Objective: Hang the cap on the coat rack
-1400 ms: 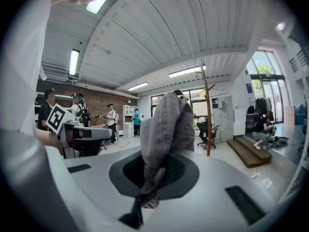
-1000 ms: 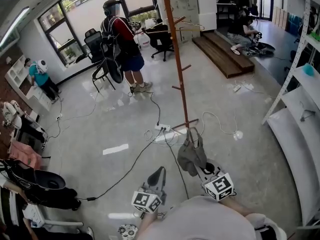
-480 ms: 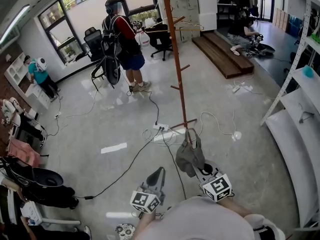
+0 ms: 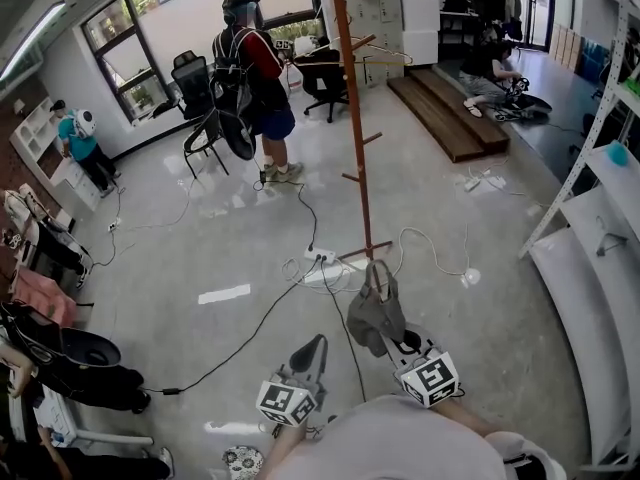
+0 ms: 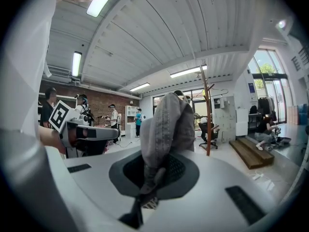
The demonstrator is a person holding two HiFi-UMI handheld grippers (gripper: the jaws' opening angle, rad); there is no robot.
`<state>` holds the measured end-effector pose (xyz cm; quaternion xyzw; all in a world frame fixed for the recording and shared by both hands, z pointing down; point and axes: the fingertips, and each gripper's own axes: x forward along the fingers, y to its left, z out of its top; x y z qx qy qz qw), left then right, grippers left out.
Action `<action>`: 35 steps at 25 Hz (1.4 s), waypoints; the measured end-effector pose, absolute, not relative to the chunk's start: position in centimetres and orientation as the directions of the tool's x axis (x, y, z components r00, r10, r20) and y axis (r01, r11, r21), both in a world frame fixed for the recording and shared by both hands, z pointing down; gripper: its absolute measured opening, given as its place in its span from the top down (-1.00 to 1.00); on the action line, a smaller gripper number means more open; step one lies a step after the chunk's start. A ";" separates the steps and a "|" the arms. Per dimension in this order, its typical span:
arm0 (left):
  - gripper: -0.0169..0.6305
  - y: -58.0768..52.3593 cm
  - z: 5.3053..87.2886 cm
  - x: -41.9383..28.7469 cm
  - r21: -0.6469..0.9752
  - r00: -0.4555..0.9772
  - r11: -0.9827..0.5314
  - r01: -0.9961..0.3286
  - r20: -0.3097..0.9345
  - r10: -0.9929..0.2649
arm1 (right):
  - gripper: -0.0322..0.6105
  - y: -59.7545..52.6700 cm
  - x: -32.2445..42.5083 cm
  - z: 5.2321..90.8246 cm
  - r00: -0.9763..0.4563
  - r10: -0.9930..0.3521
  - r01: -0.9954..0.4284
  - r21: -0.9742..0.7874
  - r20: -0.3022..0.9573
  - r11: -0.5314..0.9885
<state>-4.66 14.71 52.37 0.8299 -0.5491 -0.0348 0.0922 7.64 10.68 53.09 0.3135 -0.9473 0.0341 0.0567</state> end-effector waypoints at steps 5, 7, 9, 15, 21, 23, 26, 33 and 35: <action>0.92 14.1 52.3 -4.0 0.186 0.380 -0.366 -0.912 0.049 -0.924 | 0.83 9.9 8.5 53.1 -0.805 -0.579 -0.588 -0.042 0.129 0.808; 0.92 13.8 52.4 -3.6 0.183 0.372 -0.357 -0.916 0.048 -0.927 | 0.83 9.6 8.9 53.3 -0.811 -0.570 -0.579 -0.048 0.130 0.814; 0.92 13.5 52.4 -3.1 0.183 0.363 -0.349 -0.919 0.045 -0.931 | 0.83 9.3 9.4 53.5 -0.817 -0.561 -0.570 -0.049 0.134 0.820; 0.92 11.9 52.4 -1.4 0.191 0.332 -0.321 -0.927 0.024 -0.943 | 0.83 7.9 11.2 53.8 -0.836 -0.528 -0.538 -0.031 0.151 0.842; 0.92 10.0 53.0 -1.1 0.203 0.341 -0.329 -0.922 0.025 -0.940 | 0.83 5.8 11.3 54.1 -0.830 -0.535 -0.545 -0.027 0.157 0.838; 0.92 8.9 53.0 -1.5 0.206 0.347 -0.335 -0.919 0.024 -0.938 | 0.83 4.8 10.9 54.0 -0.827 -0.540 -0.549 -0.024 0.158 0.835; 0.92 6.8 53.1 -2.3 0.206 0.359 -0.347 -0.915 0.020 -0.933 | 0.83 3.0 10.1 54.0 -0.821 -0.549 -0.559 -0.022 0.157 0.829; 0.92 -0.5 53.8 -7.0 0.202 0.416 -0.405 -0.892 0.011 -0.909 | 0.83 -3.7 6.0 55.0 -0.777 -0.607 -0.618 -0.014 0.166 0.786; 0.92 -3.2 53.6 -9.0 0.202 0.436 -0.425 -0.882 0.012 -0.900 | 0.83 -6.0 4.2 54.9 -0.760 -0.628 -0.638 -0.011 0.168 0.770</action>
